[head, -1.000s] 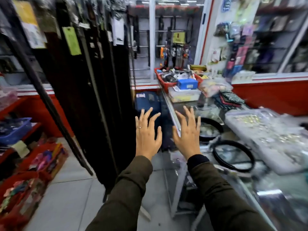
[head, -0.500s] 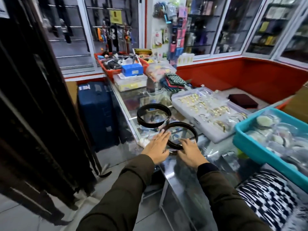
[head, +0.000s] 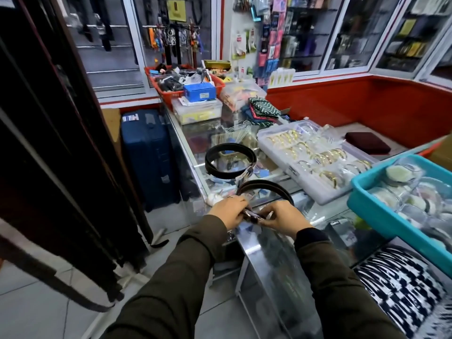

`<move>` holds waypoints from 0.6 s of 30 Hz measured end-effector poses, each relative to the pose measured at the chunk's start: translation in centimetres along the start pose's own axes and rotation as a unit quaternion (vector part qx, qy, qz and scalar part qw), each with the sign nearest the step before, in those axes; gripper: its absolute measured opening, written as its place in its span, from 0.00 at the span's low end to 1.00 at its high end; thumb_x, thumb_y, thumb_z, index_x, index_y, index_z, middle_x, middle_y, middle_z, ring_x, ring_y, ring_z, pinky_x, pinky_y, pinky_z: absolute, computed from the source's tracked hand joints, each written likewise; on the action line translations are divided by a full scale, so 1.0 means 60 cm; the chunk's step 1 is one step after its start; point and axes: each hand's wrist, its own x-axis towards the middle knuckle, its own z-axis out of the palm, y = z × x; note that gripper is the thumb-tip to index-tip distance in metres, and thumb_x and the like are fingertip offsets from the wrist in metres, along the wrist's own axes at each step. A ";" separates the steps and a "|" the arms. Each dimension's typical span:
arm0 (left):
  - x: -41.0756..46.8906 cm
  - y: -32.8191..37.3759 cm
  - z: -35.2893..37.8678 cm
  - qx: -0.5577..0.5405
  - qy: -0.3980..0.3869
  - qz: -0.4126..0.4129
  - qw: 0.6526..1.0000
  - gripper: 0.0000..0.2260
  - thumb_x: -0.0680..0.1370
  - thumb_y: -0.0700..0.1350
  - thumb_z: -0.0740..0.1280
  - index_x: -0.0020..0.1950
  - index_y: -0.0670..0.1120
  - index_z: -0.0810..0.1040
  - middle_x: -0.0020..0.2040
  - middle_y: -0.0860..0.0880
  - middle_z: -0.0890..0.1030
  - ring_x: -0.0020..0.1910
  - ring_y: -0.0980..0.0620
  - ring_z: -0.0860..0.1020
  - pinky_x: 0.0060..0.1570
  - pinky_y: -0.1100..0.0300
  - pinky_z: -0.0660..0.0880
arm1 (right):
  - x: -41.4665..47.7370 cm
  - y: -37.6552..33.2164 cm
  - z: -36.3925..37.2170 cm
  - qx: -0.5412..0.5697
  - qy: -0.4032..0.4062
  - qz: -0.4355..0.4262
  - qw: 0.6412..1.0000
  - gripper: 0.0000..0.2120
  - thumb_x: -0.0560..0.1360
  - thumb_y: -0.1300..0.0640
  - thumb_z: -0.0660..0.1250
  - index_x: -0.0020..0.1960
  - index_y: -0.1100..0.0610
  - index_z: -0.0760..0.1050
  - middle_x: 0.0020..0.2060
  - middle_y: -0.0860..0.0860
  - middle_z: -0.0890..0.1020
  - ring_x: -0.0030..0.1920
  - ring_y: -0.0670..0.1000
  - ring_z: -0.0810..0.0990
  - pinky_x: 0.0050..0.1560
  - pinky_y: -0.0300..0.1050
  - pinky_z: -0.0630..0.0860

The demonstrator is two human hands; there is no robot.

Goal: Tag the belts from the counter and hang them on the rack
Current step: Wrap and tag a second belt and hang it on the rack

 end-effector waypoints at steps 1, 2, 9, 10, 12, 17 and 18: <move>-0.011 -0.003 -0.003 -0.014 0.007 0.003 1.000 0.17 0.78 0.37 0.63 0.67 0.45 0.76 0.65 0.44 0.77 0.66 0.43 0.74 0.64 0.50 0.71 | -0.001 -0.006 -0.004 0.005 -0.007 -0.006 1.000 0.10 0.72 0.50 0.76 0.53 0.48 0.87 0.47 0.47 0.88 0.46 0.50 0.85 0.51 0.50 0.82; -0.026 -0.007 -0.007 -0.026 0.016 0.003 1.000 0.17 0.78 0.38 0.64 0.67 0.45 0.77 0.64 0.45 0.78 0.65 0.44 0.75 0.63 0.51 0.72 | -0.001 -0.015 -0.006 0.012 -0.014 -0.013 1.000 0.10 0.72 0.51 0.77 0.53 0.48 0.88 0.45 0.46 0.88 0.43 0.48 0.84 0.49 0.49 0.81; -0.121 -0.037 -0.044 -0.082 0.128 -0.034 0.988 0.17 0.74 0.41 0.66 0.61 0.49 0.81 0.58 0.50 0.81 0.60 0.48 0.78 0.60 0.52 0.76 | 0.012 -0.099 -0.020 0.056 -0.022 -0.088 0.994 0.07 0.68 0.51 0.79 0.45 0.51 0.89 0.38 0.44 0.88 0.37 0.39 0.81 0.43 0.39 0.78; -0.133 -0.041 -0.049 -0.096 0.149 -0.051 0.983 0.17 0.74 0.40 0.65 0.61 0.50 0.82 0.58 0.51 0.82 0.61 0.49 0.77 0.61 0.53 0.75 | 0.015 -0.114 -0.019 0.063 -0.015 -0.098 0.993 0.07 0.68 0.51 0.79 0.45 0.51 0.89 0.39 0.45 0.88 0.37 0.39 0.81 0.44 0.40 0.78; -0.161 -0.048 -0.062 -0.155 0.194 -0.091 0.964 0.18 0.75 0.37 0.65 0.62 0.50 0.82 0.61 0.50 0.80 0.64 0.49 0.75 0.65 0.53 0.73 | 0.021 -0.147 -0.016 0.067 0.001 -0.116 0.991 0.09 0.69 0.51 0.79 0.47 0.52 0.89 0.39 0.44 0.88 0.38 0.40 0.81 0.45 0.39 0.75; -0.206 -0.057 -0.099 -0.389 0.431 -0.267 0.769 0.22 0.80 0.37 0.70 0.74 0.45 0.72 0.69 0.42 0.75 0.63 0.40 0.77 0.66 0.45 0.76 | 0.039 -0.229 -0.005 0.188 0.025 -0.149 0.971 0.11 0.71 0.52 0.79 0.50 0.57 0.88 0.45 0.51 0.89 0.45 0.43 0.84 0.50 0.40 0.78; -0.212 -0.058 -0.107 -0.458 0.456 -0.306 0.699 0.22 0.80 0.40 0.72 0.73 0.44 0.72 0.68 0.41 0.76 0.62 0.39 0.78 0.64 0.45 0.78 | 0.040 -0.246 -0.003 0.222 0.032 -0.151 0.963 0.11 0.71 0.52 0.79 0.50 0.58 0.88 0.45 0.52 0.89 0.46 0.43 0.85 0.51 0.40 0.80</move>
